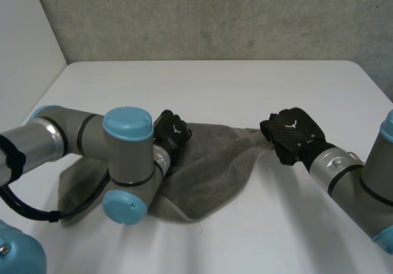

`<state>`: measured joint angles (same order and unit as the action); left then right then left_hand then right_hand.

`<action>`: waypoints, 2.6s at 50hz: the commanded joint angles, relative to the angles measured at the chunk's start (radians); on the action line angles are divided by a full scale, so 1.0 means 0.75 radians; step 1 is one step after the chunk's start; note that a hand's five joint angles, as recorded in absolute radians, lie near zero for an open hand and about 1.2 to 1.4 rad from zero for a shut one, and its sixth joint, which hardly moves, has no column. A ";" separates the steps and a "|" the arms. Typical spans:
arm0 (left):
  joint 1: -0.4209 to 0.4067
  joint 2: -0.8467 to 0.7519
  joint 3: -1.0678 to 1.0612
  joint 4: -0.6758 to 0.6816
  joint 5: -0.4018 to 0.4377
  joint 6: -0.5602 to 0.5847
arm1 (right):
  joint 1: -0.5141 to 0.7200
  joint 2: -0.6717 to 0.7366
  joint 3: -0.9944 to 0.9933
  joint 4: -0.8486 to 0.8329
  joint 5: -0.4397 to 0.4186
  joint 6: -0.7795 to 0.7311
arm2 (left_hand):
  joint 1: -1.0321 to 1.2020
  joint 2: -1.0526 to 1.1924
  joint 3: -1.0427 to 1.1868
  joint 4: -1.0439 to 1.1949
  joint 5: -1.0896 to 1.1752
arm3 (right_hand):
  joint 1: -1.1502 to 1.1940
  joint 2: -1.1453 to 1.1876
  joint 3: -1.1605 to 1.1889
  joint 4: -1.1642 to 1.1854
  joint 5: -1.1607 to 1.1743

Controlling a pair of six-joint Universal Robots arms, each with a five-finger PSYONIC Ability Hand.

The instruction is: Fold the towel.

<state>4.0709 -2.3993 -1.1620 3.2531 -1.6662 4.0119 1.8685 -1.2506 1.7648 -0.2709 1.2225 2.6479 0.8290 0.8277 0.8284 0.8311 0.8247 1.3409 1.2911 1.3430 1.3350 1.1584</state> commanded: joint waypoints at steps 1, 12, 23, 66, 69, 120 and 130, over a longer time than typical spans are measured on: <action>0.004 -0.014 0.005 0.003 -0.006 0.063 | 0.000 0.009 0.001 -0.001 0.000 -0.002 | 0.072 0.074 0.073 0.069 -0.155 | 0.074 0.140 0.071 0.082 0.084; 0.051 0.086 0.026 -0.006 -0.077 0.022 | -0.014 0.009 -0.032 0.003 0.004 -0.002 | 0.756 0.758 0.757 0.754 0.529 | 0.074 0.140 0.071 0.082 0.084; 0.260 0.366 0.189 0.046 -0.079 -0.562 | -0.023 -0.018 -0.475 0.320 0.016 0.002 | 0.756 0.758 0.757 0.754 0.529 | 0.074 0.140 0.071 0.082 0.084; 0.555 0.449 0.476 -0.144 0.381 -1.158 | 0.184 0.329 -1.417 0.149 0.190 -0.165 | 0.756 0.758 0.757 0.754 0.529 | 0.074 0.140 0.071 0.082 0.084; 0.563 0.528 0.443 -0.028 0.411 -1.205 | 0.170 0.219 -1.337 -0.027 0.205 -0.088 | 0.756 0.758 0.757 0.754 0.529 | 0.074 0.140 0.071 0.082 0.084; 0.978 0.929 -1.071 0.211 0.911 -0.657 | -0.047 0.113 -0.230 0.455 -0.004 -0.440 | -0.233 -0.232 -0.233 -0.236 -0.460 | 0.074 0.140 0.071 0.082 0.084; 0.837 1.025 -1.134 0.289 0.884 -0.676 | -0.041 0.115 -0.210 0.451 -0.008 -0.438 | -0.421 -0.420 -0.421 -0.424 -0.648 | 0.074 0.140 0.071 0.082 0.084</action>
<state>4.7710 -1.6544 -2.0023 3.4445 -0.9891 3.5145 1.8357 -1.1650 1.5990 0.0678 1.2179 2.3191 0.6179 0.6115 0.6046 0.6194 0.5922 1.3421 1.2911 1.3431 1.3416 1.1708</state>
